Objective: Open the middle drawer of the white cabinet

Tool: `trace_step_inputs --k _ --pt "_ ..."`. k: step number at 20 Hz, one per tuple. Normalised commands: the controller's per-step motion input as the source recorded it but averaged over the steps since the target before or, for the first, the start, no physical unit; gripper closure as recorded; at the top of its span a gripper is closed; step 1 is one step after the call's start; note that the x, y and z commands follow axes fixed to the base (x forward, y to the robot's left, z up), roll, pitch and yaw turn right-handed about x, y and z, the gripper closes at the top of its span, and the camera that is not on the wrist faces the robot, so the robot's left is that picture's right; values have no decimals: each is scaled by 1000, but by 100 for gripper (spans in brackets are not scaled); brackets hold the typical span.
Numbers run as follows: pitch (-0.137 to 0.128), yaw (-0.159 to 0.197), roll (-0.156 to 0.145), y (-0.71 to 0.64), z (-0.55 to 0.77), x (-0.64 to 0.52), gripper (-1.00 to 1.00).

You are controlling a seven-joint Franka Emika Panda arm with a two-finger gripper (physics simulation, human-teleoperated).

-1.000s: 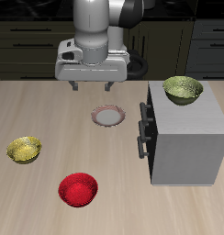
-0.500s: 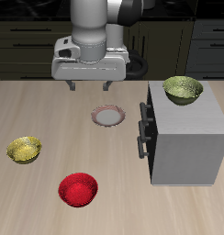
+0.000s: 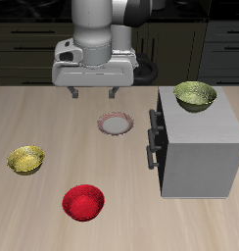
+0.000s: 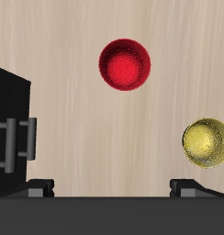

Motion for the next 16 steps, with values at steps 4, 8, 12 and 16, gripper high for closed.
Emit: trace_step_inputs --k 4,8,12,16 --pt "-17 -10 51 44 -4 218 -100" --pt "2 2 22 3 -65 166 -100" --pt "8 -20 13 -121 -76 127 -100" --pt "36 -47 69 -95 -119 19 -100"
